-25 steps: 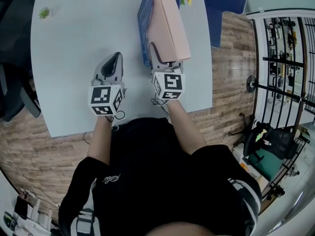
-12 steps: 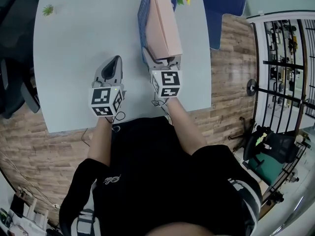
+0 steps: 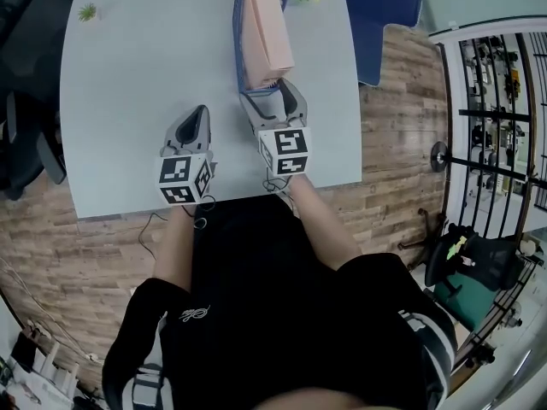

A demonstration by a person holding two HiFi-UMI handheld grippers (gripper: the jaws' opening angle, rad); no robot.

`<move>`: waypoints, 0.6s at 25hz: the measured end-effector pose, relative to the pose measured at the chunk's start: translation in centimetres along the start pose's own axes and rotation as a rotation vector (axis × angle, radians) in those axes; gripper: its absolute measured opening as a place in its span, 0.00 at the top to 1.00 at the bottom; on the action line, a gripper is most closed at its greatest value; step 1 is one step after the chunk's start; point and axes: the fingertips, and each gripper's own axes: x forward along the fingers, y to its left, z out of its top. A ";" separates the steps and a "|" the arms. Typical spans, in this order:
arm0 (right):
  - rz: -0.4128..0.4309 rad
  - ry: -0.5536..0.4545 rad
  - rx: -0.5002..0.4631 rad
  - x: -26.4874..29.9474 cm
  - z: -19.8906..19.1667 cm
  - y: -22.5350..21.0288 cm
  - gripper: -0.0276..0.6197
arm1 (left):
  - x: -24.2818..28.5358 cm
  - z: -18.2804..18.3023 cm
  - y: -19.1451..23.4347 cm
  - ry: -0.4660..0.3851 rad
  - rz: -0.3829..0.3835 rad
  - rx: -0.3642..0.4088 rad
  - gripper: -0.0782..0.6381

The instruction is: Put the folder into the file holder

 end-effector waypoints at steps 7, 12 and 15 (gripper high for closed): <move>0.055 0.041 -0.026 -3.8 -1.7 1.3 0.46 | -3.0 -1.3 -1.6 0.024 0.034 0.013 0.89; 0.071 0.082 -0.053 -5.9 -3.1 2.8 0.65 | -4.9 -2.2 -1.3 0.046 0.046 0.026 0.89; 0.086 0.094 -0.090 -7.0 -3.2 4.8 0.88 | -6.0 -2.6 -1.2 0.059 0.040 0.038 0.89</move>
